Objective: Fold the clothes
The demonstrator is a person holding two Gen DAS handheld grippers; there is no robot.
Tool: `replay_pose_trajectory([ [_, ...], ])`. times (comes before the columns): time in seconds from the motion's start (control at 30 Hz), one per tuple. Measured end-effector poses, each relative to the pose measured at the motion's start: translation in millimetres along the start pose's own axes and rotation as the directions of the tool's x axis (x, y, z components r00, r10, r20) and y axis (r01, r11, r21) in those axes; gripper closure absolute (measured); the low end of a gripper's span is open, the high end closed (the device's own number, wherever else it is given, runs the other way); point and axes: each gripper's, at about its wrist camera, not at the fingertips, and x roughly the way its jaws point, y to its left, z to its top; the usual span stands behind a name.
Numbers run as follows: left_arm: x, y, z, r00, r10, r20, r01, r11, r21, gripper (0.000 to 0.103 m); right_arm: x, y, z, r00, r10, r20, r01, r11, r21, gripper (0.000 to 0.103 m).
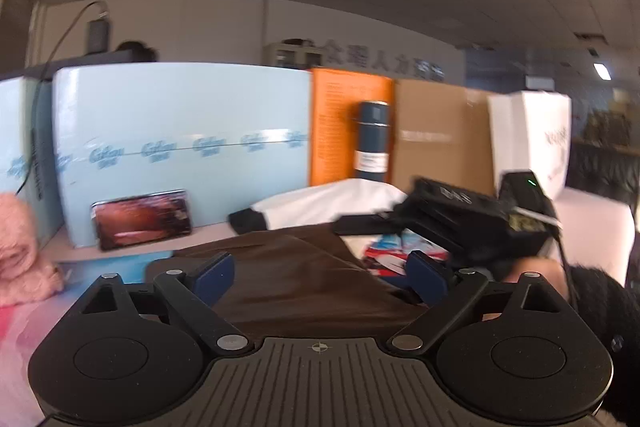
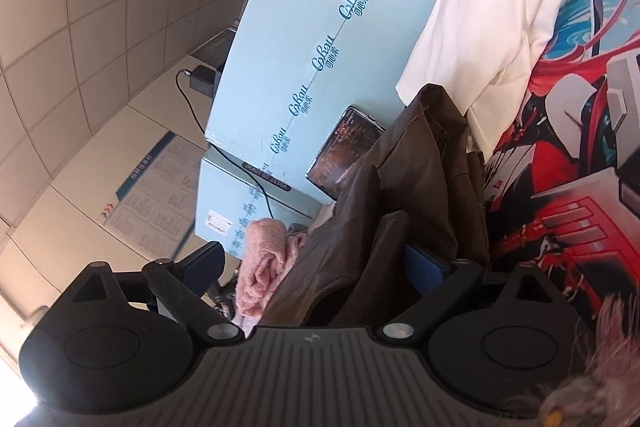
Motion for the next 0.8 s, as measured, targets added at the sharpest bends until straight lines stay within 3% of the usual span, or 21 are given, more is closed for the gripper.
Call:
replay_pose_trajectory([
  [0.03, 5.3, 19.3, 0.8, 1.0, 0.018, -0.025, -0.018, 0.999, -0.034, 0.001, 1.8, 4.0, -1.5, 1.0, -0.023, -0.004, 0.023, 0.999, -0.032, 0.017],
  [0.1, 16.7, 54.1, 0.7, 0.996, 0.033, -0.081, -0.04, 0.994, -0.098, 0.001, 5.5, 11.9, -4.5, 0.998, -0.068, -0.01, 0.067, 0.993, -0.098, 0.05],
  [0.2, 37.7, 86.4, -9.1, 0.981, -0.046, -0.188, 0.011, 0.983, -0.183, 0.002, 11.1, 23.9, -9.0, 0.99, -0.137, -0.013, 0.132, 0.972, -0.195, 0.079],
  [0.3, 45.2, 96.1, -22.6, 0.967, -0.154, -0.204, 0.103, 0.965, -0.241, 0.001, 15.3, 36.8, -11.7, 0.98, -0.198, -0.005, 0.188, 0.939, -0.288, 0.092],
  [0.43, 49.6, 90.0, -33.3, 0.95, -0.208, -0.231, 0.16, 0.965, -0.209, 0.001, 15.8, 51.9, -0.3, 0.961, -0.275, 0.035, 0.267, 0.884, -0.384, 0.092],
  [0.53, 50.6, 85.2, -34.2, 0.946, -0.211, -0.246, 0.169, 0.968, -0.183, 0.0, 19.3, 47.2, 4.9, 0.927, -0.371, 0.043, 0.355, 0.84, -0.41, 0.087],
  [0.6, 49.9, 84.9, -34.7, 0.946, -0.209, -0.246, 0.167, 0.969, -0.179, 0.0, 15.8, 44.7, 4.8, 0.908, -0.413, 0.07, 0.405, 0.823, -0.399, 0.068],
  [0.63, 49.1, 85.9, -34.9, 0.947, -0.211, -0.243, 0.169, 0.968, -0.184, 0.0, 10.5, 44.3, 4.1, 0.904, -0.419, 0.088, 0.419, 0.822, -0.385, 0.066],
  [0.7, 47.6, 88.3, -35.1, 0.947, -0.217, -0.236, 0.173, 0.965, -0.196, 0.0, -7.4, 47.2, 1.1, 0.909, -0.401, 0.114, 0.415, 0.842, -0.343, 0.046],
  [0.8, 45.6, 91.2, -34.6, 0.948, -0.222, -0.227, 0.175, 0.962, -0.21, 0.0, -33.0, 59.5, -15.3, 0.916, -0.377, 0.138, 0.402, 0.861, -0.311, 0.031],
])
